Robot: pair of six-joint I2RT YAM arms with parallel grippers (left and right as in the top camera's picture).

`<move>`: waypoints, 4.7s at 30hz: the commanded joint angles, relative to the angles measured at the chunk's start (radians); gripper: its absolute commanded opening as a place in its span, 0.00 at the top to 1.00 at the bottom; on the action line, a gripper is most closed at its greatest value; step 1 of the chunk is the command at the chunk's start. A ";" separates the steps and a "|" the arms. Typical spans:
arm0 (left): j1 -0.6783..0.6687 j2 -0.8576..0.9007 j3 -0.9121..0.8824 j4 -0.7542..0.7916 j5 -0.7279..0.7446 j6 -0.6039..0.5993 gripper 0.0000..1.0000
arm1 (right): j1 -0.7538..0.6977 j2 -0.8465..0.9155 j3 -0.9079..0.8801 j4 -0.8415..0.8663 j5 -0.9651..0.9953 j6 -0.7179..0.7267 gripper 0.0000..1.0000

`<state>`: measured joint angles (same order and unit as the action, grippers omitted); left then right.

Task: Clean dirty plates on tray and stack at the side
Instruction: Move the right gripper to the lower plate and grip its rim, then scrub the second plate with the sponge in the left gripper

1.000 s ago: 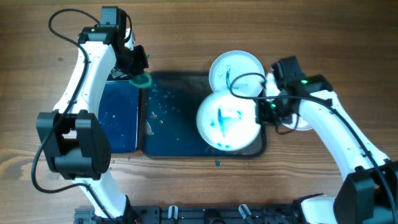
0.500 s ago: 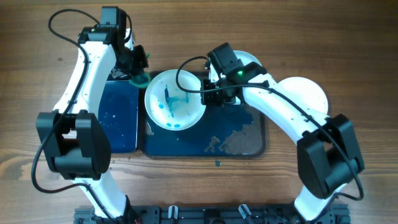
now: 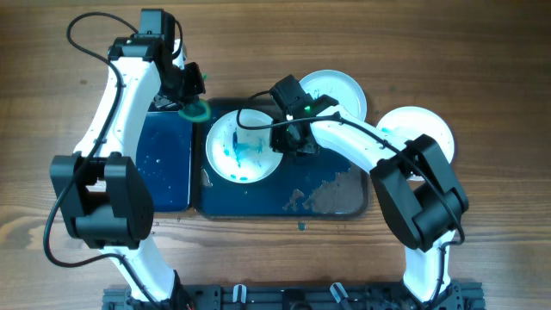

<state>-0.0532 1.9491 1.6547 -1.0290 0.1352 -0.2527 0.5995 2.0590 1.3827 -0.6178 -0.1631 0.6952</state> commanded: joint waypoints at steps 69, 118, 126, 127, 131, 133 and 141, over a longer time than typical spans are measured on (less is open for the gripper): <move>-0.210 0.021 -0.231 0.171 -0.062 -0.097 0.96 | -0.019 0.064 0.018 0.058 -0.026 0.041 0.96; -0.233 0.183 -0.230 0.409 -0.102 -0.082 0.96 | -0.039 0.064 0.018 0.057 -0.085 0.018 0.96; -0.233 0.183 -0.230 0.092 -0.522 -0.306 0.96 | -0.039 0.064 0.018 0.068 -0.084 0.015 0.96; -0.233 0.183 -0.230 0.092 -0.459 -0.249 0.96 | -0.039 0.064 0.018 0.069 -0.085 0.014 0.96; -0.233 0.183 -0.230 0.095 -0.003 0.091 0.96 | -0.039 0.064 0.018 0.068 -0.085 0.014 0.96; -0.233 0.183 -0.230 0.097 0.225 0.226 0.96 | -0.039 0.064 0.018 0.068 -0.085 0.014 0.96; -0.233 0.183 -0.230 0.260 0.290 0.202 0.96 | -0.039 0.064 0.018 0.069 -0.085 0.014 0.96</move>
<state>-0.2787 2.0972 1.4403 -0.8383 0.3504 -0.0608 0.5648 2.0975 1.3979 -0.5461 -0.2653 0.7101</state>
